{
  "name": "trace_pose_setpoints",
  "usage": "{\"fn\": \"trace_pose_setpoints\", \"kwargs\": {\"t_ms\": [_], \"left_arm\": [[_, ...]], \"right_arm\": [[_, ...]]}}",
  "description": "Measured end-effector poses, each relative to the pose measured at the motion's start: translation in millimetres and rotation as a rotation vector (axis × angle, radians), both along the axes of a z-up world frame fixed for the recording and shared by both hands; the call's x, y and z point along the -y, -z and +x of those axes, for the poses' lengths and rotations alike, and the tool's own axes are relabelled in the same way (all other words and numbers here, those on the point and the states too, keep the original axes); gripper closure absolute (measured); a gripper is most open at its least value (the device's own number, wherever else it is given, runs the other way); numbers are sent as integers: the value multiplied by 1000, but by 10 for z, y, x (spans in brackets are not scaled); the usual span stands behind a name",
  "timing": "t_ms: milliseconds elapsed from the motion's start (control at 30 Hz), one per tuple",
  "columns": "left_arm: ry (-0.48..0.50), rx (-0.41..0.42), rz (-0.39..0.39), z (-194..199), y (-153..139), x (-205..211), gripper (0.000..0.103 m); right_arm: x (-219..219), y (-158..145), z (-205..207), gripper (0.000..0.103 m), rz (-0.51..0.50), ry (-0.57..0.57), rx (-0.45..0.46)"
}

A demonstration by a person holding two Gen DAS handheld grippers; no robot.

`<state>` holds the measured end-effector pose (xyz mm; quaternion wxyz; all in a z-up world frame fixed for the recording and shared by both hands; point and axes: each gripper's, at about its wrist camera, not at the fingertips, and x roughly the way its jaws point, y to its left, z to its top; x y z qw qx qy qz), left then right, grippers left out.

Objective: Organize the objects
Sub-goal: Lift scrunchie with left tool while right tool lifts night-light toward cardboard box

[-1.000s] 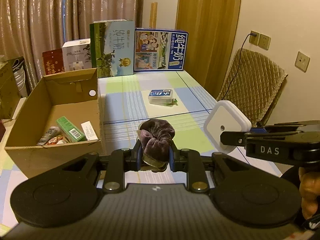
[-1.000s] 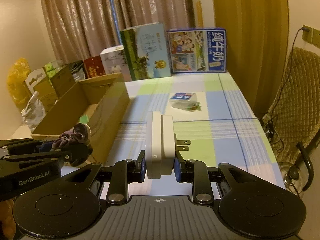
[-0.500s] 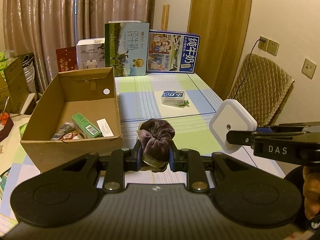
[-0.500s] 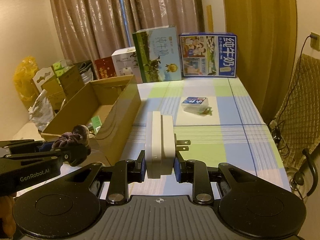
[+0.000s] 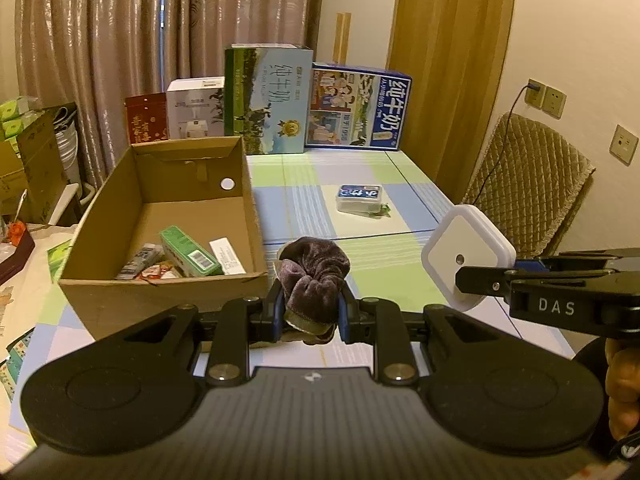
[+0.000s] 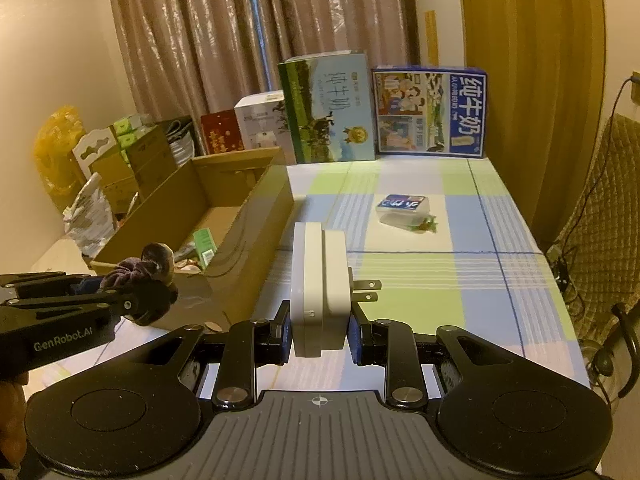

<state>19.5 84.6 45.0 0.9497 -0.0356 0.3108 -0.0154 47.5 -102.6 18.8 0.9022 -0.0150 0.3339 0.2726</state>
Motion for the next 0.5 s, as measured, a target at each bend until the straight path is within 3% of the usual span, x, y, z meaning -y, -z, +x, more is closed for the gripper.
{"fn": "trace_pose_setpoints", "kwargs": {"t_ms": [500], "left_arm": [[-74,2,-2,-65,-59,-374,82]], "right_arm": [[-290,-8,-35,79,-6,-60,11]]}}
